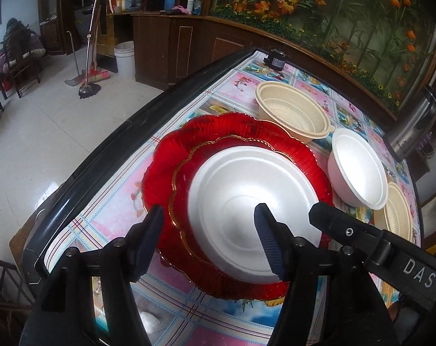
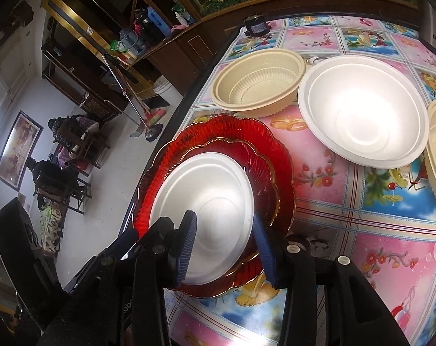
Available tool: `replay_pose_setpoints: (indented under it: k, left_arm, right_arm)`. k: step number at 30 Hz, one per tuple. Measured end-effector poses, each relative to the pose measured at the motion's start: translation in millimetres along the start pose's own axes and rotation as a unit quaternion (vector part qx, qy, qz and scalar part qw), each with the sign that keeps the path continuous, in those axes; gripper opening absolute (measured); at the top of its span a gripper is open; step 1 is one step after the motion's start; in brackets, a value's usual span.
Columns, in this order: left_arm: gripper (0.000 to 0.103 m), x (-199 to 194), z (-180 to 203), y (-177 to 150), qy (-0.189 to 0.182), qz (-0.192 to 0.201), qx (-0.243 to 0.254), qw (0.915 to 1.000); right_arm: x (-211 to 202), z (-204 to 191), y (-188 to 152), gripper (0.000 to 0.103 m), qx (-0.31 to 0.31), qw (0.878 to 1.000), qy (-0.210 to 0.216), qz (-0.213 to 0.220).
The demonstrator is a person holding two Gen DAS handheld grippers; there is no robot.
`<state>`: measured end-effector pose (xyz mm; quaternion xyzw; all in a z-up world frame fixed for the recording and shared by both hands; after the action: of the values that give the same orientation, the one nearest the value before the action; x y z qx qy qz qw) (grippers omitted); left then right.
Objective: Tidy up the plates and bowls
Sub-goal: 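Lower the white foam plate onto the small red plate, then open the right gripper and withdraw it from the white plate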
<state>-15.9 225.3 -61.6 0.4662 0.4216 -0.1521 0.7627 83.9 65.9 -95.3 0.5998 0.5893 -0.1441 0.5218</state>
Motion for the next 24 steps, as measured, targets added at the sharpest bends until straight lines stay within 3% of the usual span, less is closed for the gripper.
replay_pose_setpoints:
  k: [4,6,8,10,15,22,24]
  left_arm:
    - [0.064,-12.7,1.5,2.7,-0.009,0.018,-0.005,0.9998]
    - [0.072,-19.2,3.2,4.3,-0.016,0.026,-0.009,0.9995]
    - [0.078,-28.9,3.6,5.4,-0.022,0.043,-0.012,0.9987]
    - [0.081,-34.9,5.3,6.3,-0.030,0.054,-0.008,0.9980]
    - [0.082,-36.0,10.9,6.9,-0.060,0.037,-0.010,0.9975]
    - [0.082,-38.4,30.8,2.2,-0.078,0.031,0.014,0.9964]
    - [0.082,-39.5,36.8,0.7,-0.086,0.030,0.019,0.9957]
  right_arm:
    - [-12.5,0.9,-1.6,0.044,0.004,1.000,0.006,0.013]
    - [-22.1,3.1,-3.1,0.050,0.008,1.000,0.011,0.025]
    - [-31.7,6.8,-4.6,0.065,0.014,0.999,0.020,0.037]
    - [-43.8,14.7,-7.4,0.072,0.024,0.998,0.028,0.053]
    - [-67.2,43.6,-18.1,0.083,0.061,0.994,0.062,0.063]
    - [-85.0,89.6,-38.5,0.102,0.125,0.987,0.071,0.068]
    - [-89.7,98.5,-42.7,0.102,0.132,0.986,0.073,0.071]
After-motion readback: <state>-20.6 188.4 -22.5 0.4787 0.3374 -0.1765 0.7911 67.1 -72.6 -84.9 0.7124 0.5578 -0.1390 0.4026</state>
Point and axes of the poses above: each gripper's, at about its wrist camera, not at the fingertips, and x roughly the way its jaws point, z to its right, y to its top, the point moved 2 cm from there along x, roughly the way its jaws point, and after that the axes turned 3 degrees about -y, right-handed, at the moved point
